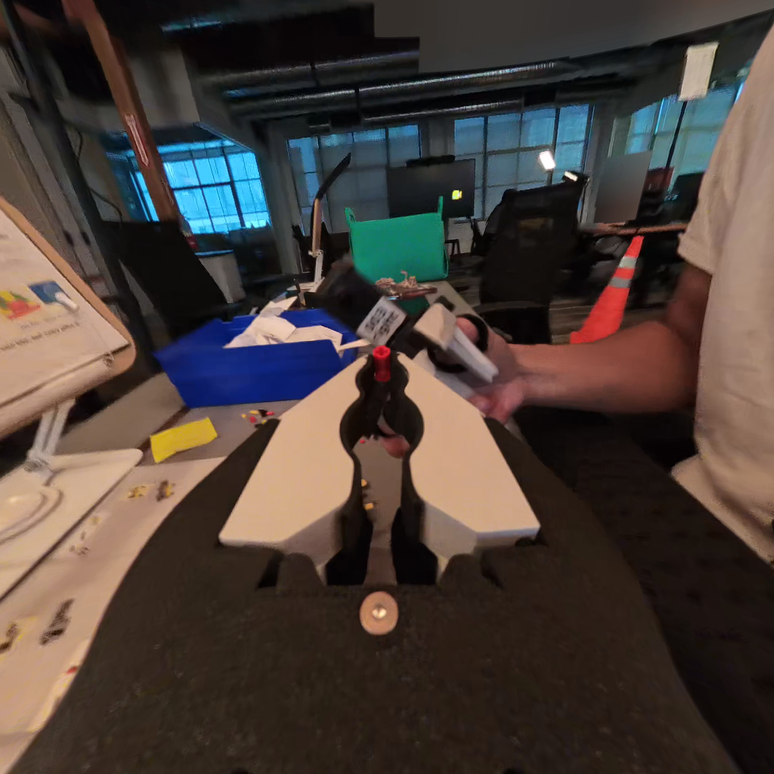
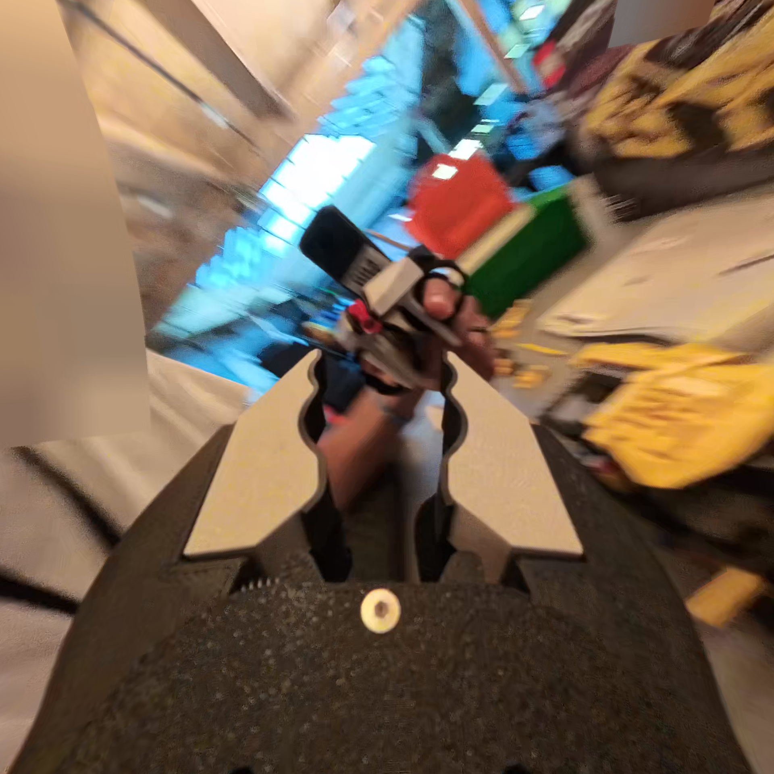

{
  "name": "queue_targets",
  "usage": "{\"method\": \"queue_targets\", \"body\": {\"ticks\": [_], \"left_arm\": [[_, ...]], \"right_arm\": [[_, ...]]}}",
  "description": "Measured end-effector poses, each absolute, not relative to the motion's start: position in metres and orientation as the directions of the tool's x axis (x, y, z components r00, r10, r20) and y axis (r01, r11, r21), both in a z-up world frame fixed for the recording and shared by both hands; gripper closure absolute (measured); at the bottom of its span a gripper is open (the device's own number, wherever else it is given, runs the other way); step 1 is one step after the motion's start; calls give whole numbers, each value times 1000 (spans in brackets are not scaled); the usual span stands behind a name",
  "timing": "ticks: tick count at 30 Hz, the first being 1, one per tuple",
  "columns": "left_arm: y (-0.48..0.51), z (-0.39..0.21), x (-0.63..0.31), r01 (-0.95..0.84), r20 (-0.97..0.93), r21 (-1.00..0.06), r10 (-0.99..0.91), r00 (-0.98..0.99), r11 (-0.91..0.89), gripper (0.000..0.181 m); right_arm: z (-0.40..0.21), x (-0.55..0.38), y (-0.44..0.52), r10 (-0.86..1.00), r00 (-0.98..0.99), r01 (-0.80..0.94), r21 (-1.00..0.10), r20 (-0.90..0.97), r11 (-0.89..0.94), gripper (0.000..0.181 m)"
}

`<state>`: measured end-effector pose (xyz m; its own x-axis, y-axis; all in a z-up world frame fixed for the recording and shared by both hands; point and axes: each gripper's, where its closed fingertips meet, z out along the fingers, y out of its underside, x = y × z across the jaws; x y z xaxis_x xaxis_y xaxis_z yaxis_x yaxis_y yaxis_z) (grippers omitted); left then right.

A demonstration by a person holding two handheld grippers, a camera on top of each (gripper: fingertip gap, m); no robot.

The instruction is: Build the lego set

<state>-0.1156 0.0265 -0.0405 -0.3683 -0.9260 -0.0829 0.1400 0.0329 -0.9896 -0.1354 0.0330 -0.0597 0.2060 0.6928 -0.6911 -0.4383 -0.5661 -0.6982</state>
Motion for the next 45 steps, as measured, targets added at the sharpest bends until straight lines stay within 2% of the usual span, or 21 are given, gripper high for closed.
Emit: {"method": "queue_targets", "body": {"ticks": [1,3,4,5,10,13,17,19,22,34,45], "left_arm": [[24,-40,-115,150,-117,-986,-925,-361,67,174],[17,-39,-114,162,-147,-983,-918,-369,92,174],[14,-37,-114,174,-159,-980,-915,-370,99,174],[12,-35,-115,188,-166,-977,-913,-374,101,174],[4,-34,-113,192,-192,-973,-905,-380,126,174],[8,-47,-109,127,-218,-975,-910,-352,184,174],[17,-74,-98,-37,-360,-923,-892,-273,383,174],[15,-75,-94,-55,-411,-898,-877,-250,437,174],[10,-70,-93,-33,-444,-885,-864,-239,464,174],[4,-64,-94,-18,-456,-882,-862,-221,471,175],[3,-61,-94,-7,-417,-903,-882,-221,429,171]], "right_arm": [[-50,-136,29,666,22,-494,-587,-746,-641,134],[-39,-133,23,619,-211,-538,-439,-756,-720,150],[-36,-133,21,612,-267,-540,-410,-745,-735,158],[-33,-132,18,613,-298,-541,-400,-732,-740,159],[-35,-131,12,583,-352,-522,-363,-732,-772,168],[-47,-125,17,564,-287,-528,-364,-774,-767,170],[-74,-113,25,574,-21,-503,-488,-819,-714,172],[-74,-109,23,587,16,-484,-520,-810,-704,172],[-69,-107,17,598,-34,-480,-511,-801,-713,173],[-60,-101,9,508,-325,-487,-320,-798,-813,175],[-60,-105,7,497,-340,-464,-317,-798,-827,175]]}}
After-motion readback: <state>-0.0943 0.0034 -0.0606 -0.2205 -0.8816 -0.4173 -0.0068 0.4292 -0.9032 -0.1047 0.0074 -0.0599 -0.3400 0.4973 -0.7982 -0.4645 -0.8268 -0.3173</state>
